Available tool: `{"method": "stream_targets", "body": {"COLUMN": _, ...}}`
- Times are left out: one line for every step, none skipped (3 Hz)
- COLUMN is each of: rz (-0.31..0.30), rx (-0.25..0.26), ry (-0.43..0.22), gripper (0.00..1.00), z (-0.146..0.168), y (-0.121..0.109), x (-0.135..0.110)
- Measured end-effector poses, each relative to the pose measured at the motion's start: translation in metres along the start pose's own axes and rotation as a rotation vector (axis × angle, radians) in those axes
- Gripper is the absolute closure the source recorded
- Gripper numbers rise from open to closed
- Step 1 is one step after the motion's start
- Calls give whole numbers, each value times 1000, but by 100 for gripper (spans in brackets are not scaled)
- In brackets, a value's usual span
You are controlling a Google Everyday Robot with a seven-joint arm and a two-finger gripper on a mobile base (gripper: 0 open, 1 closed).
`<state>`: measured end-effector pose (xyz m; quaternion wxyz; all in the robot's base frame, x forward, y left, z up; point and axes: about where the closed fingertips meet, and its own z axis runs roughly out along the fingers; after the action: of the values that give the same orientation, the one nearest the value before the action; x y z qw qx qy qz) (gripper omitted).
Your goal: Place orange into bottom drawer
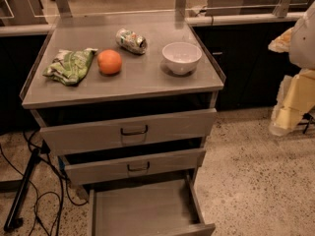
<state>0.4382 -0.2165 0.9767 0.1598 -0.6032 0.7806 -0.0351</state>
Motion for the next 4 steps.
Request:
{"method": "stream_targets", "body": {"rz": 0, "rx": 0, "ry": 0, "gripper": 0, "z": 0, "y": 0, "x": 0}}
{"method": "stream_targets", "body": {"rz": -23, "rx": -2, "ry": -6, "gripper": 0, "z": 2, "y": 2, "x": -5}}
{"method": "stream_targets", "body": {"rz": -81, "rx": 2, "ry": -49, "gripper": 0, "z": 5, "y": 0, "x": -31}}
{"method": "stream_targets", "body": {"rz": -159, "rx": -1, "ry": -88, "gripper": 0, "z": 9, "y": -4, "x": -66}}
